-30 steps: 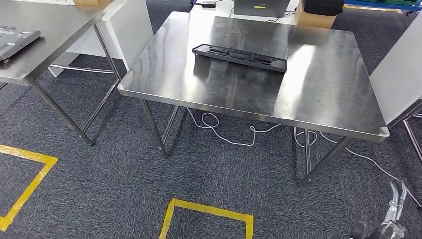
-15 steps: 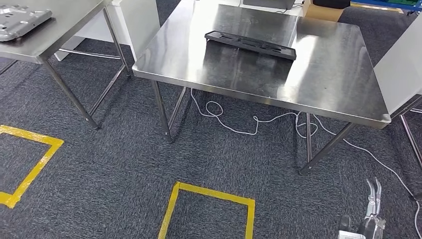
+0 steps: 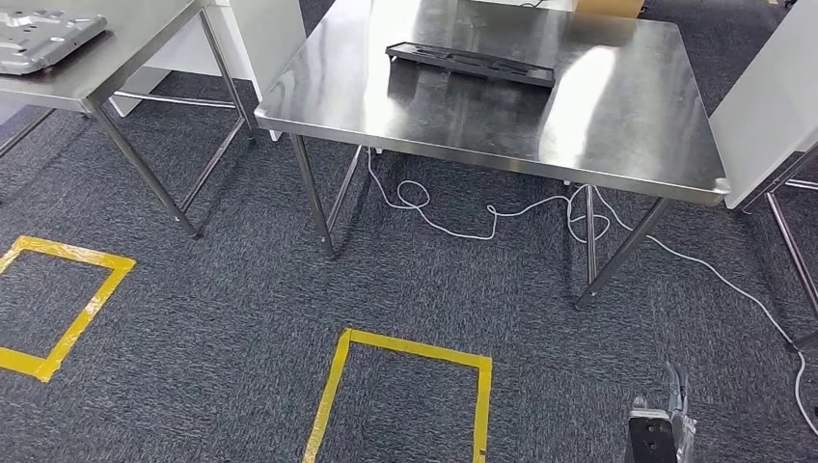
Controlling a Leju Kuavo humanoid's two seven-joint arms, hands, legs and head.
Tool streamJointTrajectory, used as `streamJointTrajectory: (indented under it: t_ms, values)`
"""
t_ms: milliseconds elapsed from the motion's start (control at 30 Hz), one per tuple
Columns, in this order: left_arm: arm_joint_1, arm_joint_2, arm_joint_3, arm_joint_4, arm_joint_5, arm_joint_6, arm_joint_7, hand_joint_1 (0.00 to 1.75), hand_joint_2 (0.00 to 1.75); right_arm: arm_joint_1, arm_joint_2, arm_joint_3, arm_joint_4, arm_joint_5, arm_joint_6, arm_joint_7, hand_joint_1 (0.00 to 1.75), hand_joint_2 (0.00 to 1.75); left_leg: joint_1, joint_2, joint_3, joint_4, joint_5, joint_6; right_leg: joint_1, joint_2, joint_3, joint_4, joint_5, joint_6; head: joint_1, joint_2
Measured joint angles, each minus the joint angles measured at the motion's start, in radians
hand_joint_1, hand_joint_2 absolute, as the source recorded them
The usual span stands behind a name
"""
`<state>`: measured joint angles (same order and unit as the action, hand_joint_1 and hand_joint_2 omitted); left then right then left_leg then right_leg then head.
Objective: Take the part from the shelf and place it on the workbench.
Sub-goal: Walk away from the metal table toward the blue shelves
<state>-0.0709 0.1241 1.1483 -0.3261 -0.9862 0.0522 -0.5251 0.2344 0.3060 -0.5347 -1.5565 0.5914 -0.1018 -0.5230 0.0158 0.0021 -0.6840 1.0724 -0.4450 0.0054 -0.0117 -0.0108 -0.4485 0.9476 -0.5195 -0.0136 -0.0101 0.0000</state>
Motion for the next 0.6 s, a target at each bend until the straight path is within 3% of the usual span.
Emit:
streamJointTrajectory:
  t_ms: [67, 100, 133, 167, 233, 300, 367, 433, 500, 567, 600]
  values:
    - [-0.001, -0.001, 0.0, 0.006, -0.011, -0.001, -0.003, 0.0, 0.0, -0.027, -0.007, -0.04, 0.103, 0.001, 0.001, -0.002, 0.0, 0.0, 0.002, -0.001, -0.026, 0.127, -0.094, -0.008, 0.004, -0.004, -0.02, 0.007, 0.016, -0.007, -0.002, 0.0]
    - [-0.002, -0.002, 0.0, 0.01, -0.015, -0.001, -0.004, 0.0, 0.0, -0.042, -0.013, -0.063, 0.161, 0.001, -0.002, -0.005, 0.0, 0.0, 0.004, -0.001, -0.033, 0.183, -0.119, -0.012, 0.004, -0.005, -0.032, 0.011, 0.024, -0.006, -0.002, 0.0]
    - [-0.003, -0.003, 0.0, 0.014, -0.019, -0.001, -0.005, 0.0, 0.0, -0.057, -0.02, -0.088, 0.22, -0.001, -0.005, -0.012, 0.0, 0.0, 0.006, -0.001, -0.027, 0.212, -0.122, -0.015, 0.004, -0.006, -0.044, 0.016, 0.031, -0.004, -0.002, 0.0]
    - [-0.003, -0.004, 0.0, 0.018, -0.021, -0.001, -0.006, 0.0, 0.0, -0.071, -0.028, -0.113, 0.273, -0.002, -0.01, -0.019, 0.0, 0.0, 0.008, -0.001, -0.004, 0.202, -0.107, -0.017, 0.003, -0.006, -0.058, 0.023, 0.036, -0.001, -0.002, 0.0]
    - [-0.005, -0.005, 0.0, 0.022, -0.025, 0.0, -0.008, 0.0, 0.0, -0.097, -0.043, -0.157, 0.359, -0.006, -0.016, -0.036, 0.0, 0.0, 0.014, -0.001, 0.087, 0.087, -0.07, -0.019, 0.0, -0.006, -0.083, 0.043, 0.042, 0.005, -0.002, 0.0]
    - [-0.01, -0.005, 0.0, 0.025, -0.027, 0.001, -0.009, 0.0, 0.0, -0.121, -0.057, -0.193, 0.426, -0.006, -0.02, -0.047, 0.0, 0.0, 0.012, -0.005, 0.155, -0.021, -0.065, -0.017, 0.002, -0.006, -0.103, 0.06, 0.047, 0.014, -0.002, 0.0]
    - [-0.014, -0.005, 0.0, 0.029, -0.029, 0.001, -0.01, 0.0, 0.0, -0.139, -0.068, -0.219, 0.474, -0.006, -0.022, -0.05, 0.0, 0.0, 0.005, -0.009, 0.162, -0.046, -0.07, -0.009, 0.005, -0.006, -0.116, 0.066, 0.058, 0.031, -0.001, 0.0]
    - [-0.018, -0.005, 0.0, 0.031, -0.029, 0.001, -0.012, 0.0, 0.0, -0.151, -0.076, -0.244, 0.513, -0.006, -0.023, -0.045, 0.0, 0.0, 0.002, -0.006, 0.149, -0.052, -0.056, 0.01, 0.007, -0.004, -0.128, 0.071, 0.061, 0.047, 0.0, 0.0]
    - [-0.025, -0.005, 0.0, 0.033, -0.03, 0.0, -0.013, 0.0, 0.0, -0.164, -0.086, -0.276, 0.557, -0.005, -0.025, -0.035, 0.0, 0.0, 0.001, -0.001, 0.125, -0.057, -0.031, 0.036, 0.006, -0.001, -0.155, 0.118, 0.011, 0.046, 0.005, 0.0]
    - [-0.033, -0.006, 0.0, 0.036, -0.03, -0.002, -0.014, 0.0, 0.0, -0.182, -0.101, -0.311, 0.615, -0.01, -0.023, -0.035, 0.0, 0.0, -0.002, 0.001, 0.092, -0.058, -0.006, 0.048, 0.003, 0.002, -0.191, 0.229, -0.077, 0.034, 0.011, 0.0]
    - [-0.036, -0.007, 0.0, 0.037, -0.03, -0.005, -0.014, 0.0, 0.0, -0.193, -0.109, -0.331, 0.649, -0.019, -0.019, -0.041, 0.0, 0.0, -0.003, 0.001, 0.074, -0.058, 0.008, 0.049, 0.002, 0.004, -0.204, 0.29, -0.106, 0.035, 0.011, 0.0]
